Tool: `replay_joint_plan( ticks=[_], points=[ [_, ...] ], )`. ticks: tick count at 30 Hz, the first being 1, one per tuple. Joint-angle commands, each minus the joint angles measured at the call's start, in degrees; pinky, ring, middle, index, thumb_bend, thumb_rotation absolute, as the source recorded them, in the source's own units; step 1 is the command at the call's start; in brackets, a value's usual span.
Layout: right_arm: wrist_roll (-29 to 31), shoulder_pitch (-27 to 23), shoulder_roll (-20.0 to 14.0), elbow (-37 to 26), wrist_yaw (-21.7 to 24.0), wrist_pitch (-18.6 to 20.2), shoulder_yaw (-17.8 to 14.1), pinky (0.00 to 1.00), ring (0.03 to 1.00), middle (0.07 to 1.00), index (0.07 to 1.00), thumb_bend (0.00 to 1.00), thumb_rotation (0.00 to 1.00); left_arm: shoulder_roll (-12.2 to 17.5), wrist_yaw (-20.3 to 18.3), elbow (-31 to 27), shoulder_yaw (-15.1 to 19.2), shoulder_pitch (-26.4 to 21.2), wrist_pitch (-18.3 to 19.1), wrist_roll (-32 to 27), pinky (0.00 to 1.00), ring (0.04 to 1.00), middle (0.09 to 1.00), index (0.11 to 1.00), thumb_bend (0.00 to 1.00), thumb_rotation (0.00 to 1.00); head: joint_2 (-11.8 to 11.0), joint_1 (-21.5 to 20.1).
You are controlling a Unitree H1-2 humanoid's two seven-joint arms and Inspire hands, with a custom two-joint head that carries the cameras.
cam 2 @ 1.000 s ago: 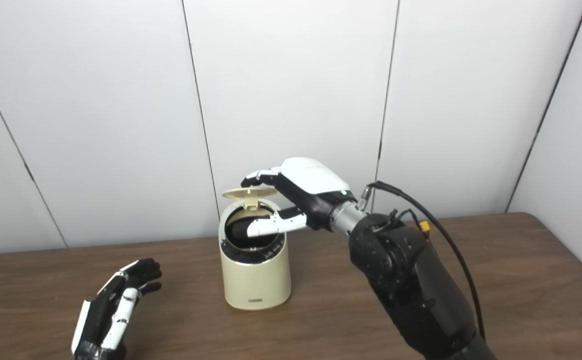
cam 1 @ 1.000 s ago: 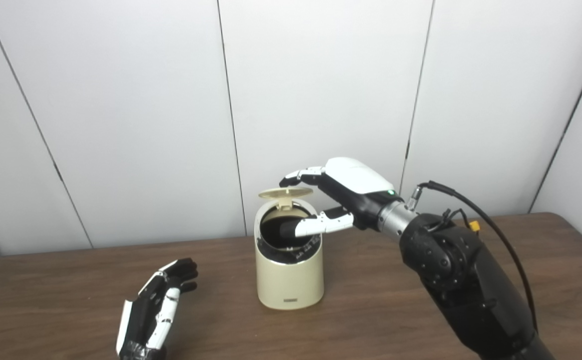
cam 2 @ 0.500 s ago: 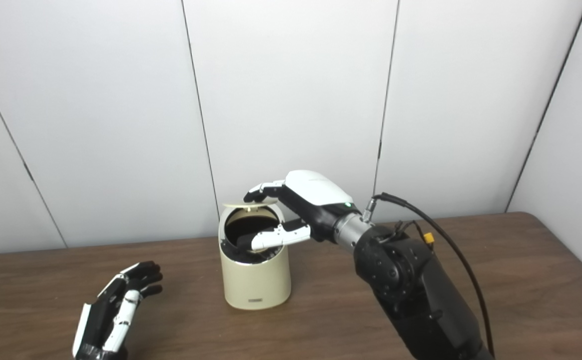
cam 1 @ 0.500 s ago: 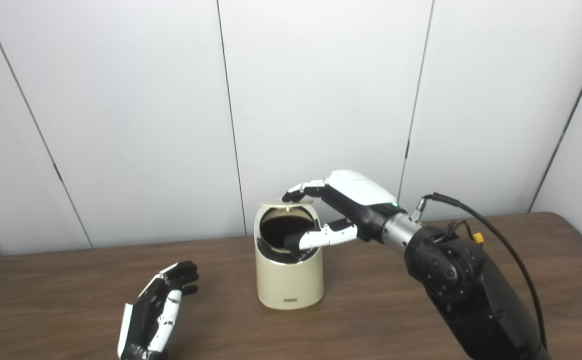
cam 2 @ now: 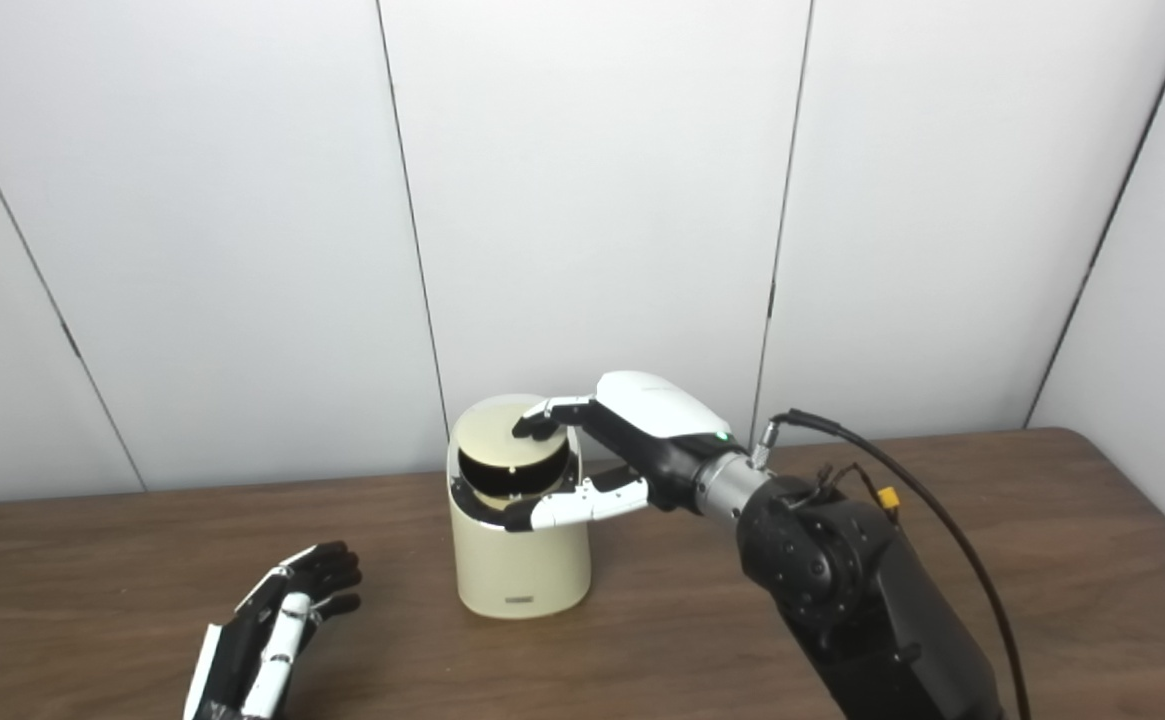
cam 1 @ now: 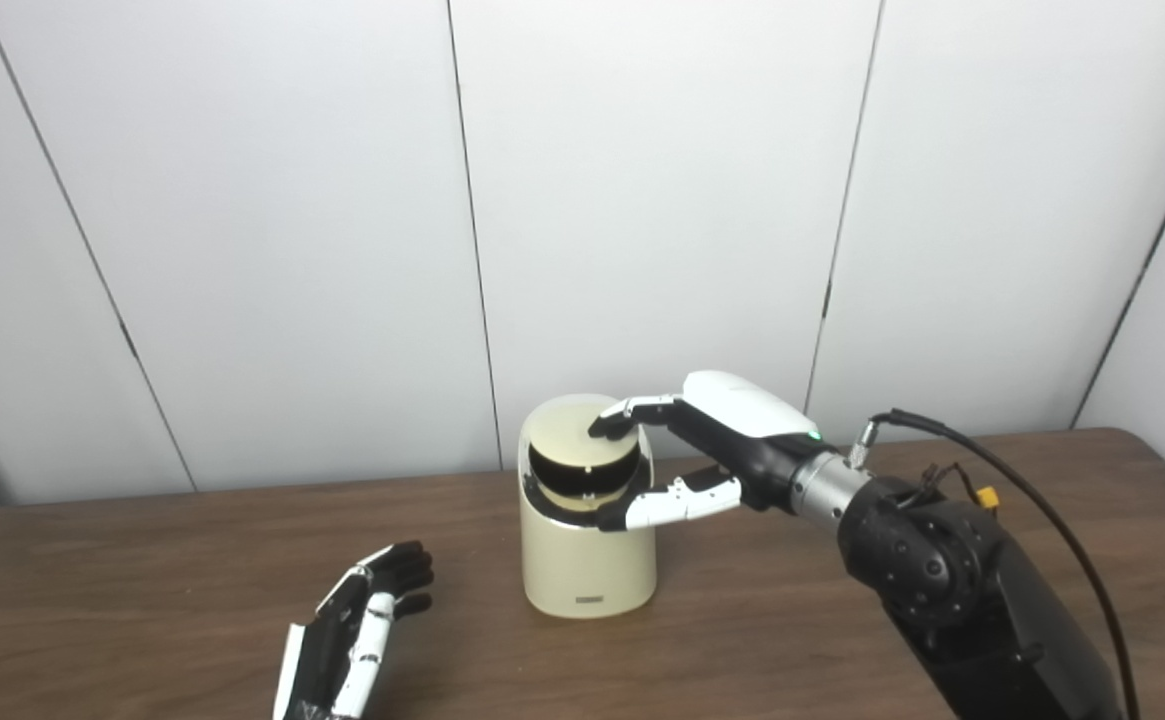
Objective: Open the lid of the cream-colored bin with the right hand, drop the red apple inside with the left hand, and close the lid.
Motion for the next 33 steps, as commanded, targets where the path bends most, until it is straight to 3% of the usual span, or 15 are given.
replay_joint_plan(
  ticks=[1,8,26,33],
  points=[
    [-0.44,-1.19,-0.97,-2.24,0.20,-0.34,0.07,0.88,0.864,0.787,0.788,0.79,0.79,-0.05,-0.31,-1.93,-0.81,-0.30,0.14,0.50,0.70,0.746,0.740,0.730,0.26,0.65,0.37,0.13],
    [-1.29,-0.05,-1.14,-1.82,1.14,-0.91,1.48,0.89,0.875,0.810,0.806,0.81,0.81,-0.34,0.28,-3.09,-1.37,-0.29,1.11,0.95,0.68,0.732,0.725,0.718,0.26,0.64,1.01,0.40],
    [-6.53,2.42,-0.57,-0.57,-0.29,-4.76,5.43,0.94,0.886,0.831,0.810,0.81,0.74,-0.45,0.58,-3.56,-1.63,-0.32,1.36,0.94,0.66,0.732,0.718,0.704,0.28,0.64,1.22,0.40],
    [-12.39,1.77,-1.82,-0.44,-0.98,-8.07,7.32,0.94,0.872,0.833,0.809,0.80,0.77,-0.72,1.02,-3.48,-1.75,-0.31,1.33,1.53,0.66,0.734,0.718,0.702,0.28,0.66,1.09,0.48]
  ],
)
